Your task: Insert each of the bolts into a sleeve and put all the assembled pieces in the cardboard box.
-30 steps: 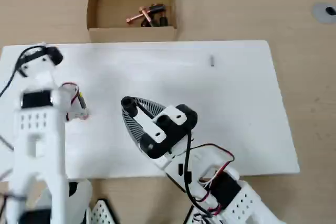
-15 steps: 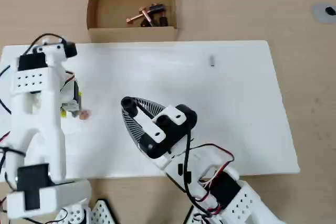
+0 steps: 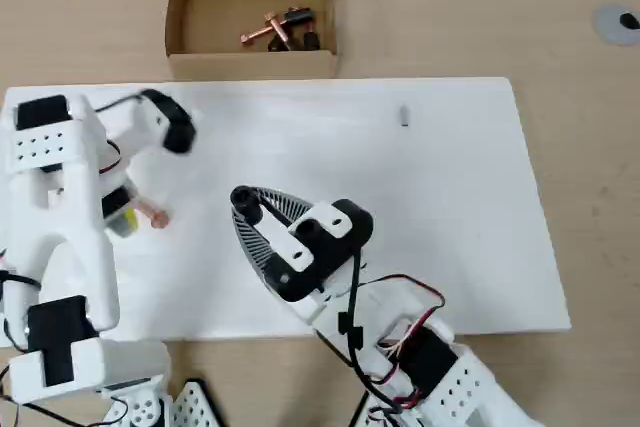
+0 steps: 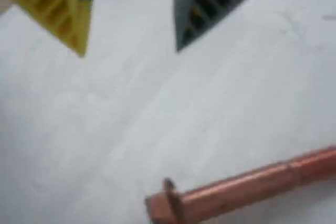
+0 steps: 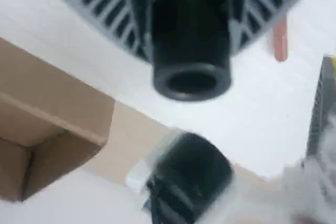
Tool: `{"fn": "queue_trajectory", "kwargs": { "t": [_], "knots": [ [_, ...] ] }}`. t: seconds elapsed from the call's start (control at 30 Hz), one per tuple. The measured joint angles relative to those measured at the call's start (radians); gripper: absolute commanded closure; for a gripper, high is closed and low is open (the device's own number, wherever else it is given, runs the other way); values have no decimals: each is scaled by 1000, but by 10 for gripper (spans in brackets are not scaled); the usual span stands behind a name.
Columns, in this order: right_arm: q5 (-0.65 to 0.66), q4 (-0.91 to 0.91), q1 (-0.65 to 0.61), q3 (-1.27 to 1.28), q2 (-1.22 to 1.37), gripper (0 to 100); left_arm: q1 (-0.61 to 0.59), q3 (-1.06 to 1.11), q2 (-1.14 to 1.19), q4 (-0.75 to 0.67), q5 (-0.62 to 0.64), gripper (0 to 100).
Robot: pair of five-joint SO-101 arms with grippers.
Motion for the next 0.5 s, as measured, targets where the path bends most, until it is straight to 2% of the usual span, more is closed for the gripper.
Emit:
{"fn": "queue_trajectory", "kwargs": {
  "t": [0.17, 0.5],
  "knots": [
    [0, 0, 9, 12, 0, 989, 38, -5, 0, 14, -137, 805],
    [74, 51, 117, 12, 0, 989, 57, 14, 89, 14, -175, 799]
  ]
}}
